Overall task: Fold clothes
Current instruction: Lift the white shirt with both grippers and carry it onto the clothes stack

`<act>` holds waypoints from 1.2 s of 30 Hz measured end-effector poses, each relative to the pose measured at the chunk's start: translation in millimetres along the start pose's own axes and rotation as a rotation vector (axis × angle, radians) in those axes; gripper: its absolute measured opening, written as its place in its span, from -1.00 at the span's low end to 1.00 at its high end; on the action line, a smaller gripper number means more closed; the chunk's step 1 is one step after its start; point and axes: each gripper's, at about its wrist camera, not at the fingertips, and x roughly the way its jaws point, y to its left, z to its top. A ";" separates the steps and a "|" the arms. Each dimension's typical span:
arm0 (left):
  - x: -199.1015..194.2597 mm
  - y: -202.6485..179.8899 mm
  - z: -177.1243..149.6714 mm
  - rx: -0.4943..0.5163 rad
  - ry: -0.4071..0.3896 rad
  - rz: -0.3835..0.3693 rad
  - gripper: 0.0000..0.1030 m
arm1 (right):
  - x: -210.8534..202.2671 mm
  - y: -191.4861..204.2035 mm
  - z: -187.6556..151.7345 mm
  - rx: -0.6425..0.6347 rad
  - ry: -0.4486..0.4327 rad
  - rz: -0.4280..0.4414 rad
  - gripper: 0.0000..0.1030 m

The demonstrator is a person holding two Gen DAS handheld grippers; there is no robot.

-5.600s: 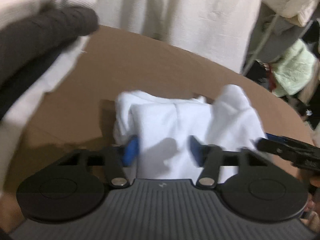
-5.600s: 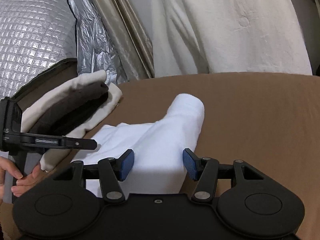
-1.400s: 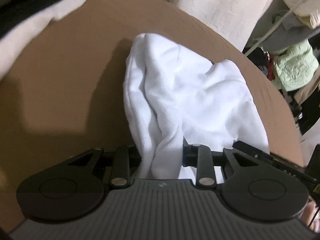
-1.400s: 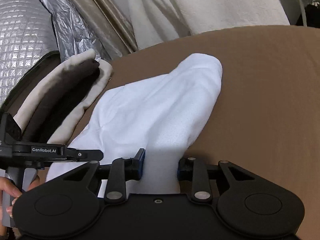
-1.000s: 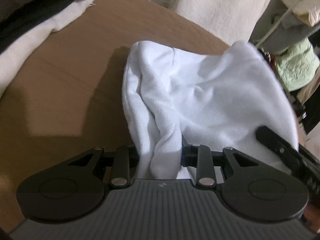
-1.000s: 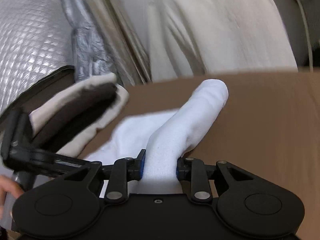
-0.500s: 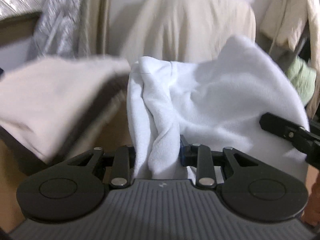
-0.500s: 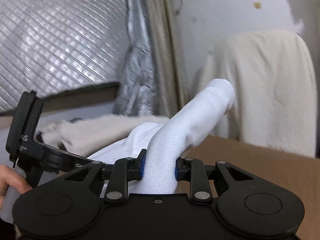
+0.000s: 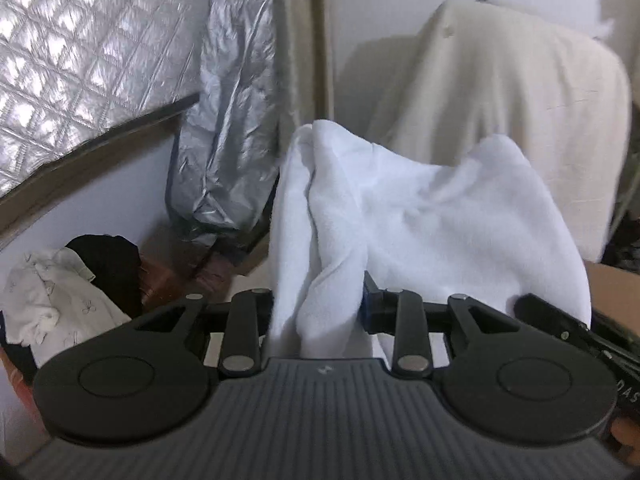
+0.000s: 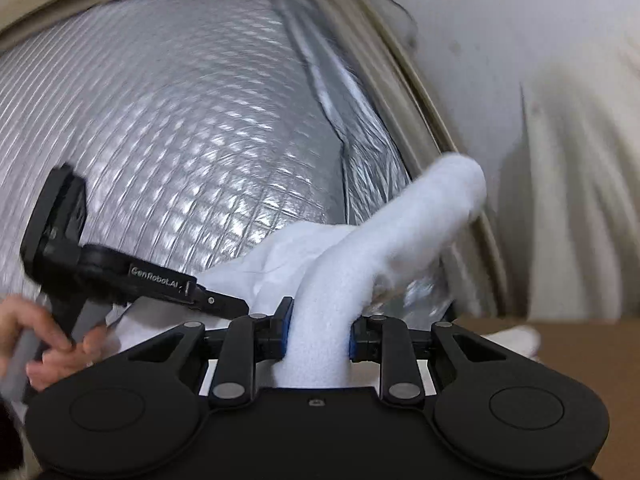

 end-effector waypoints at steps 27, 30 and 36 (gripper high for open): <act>10.4 68.0 -144.2 -0.207 -0.047 0.013 -0.05 | 29.3 -8.1 -93.9 0.289 0.400 -0.050 -0.50; 12.5 44.0 -133.6 -0.061 -0.065 0.138 -0.41 | 32.5 -5.4 -84.7 0.431 0.429 -0.020 -0.70; -3.0 24.1 -98.5 -0.011 -0.167 0.204 -0.39 | 36.2 -10.4 -84.2 0.833 0.472 0.134 -0.71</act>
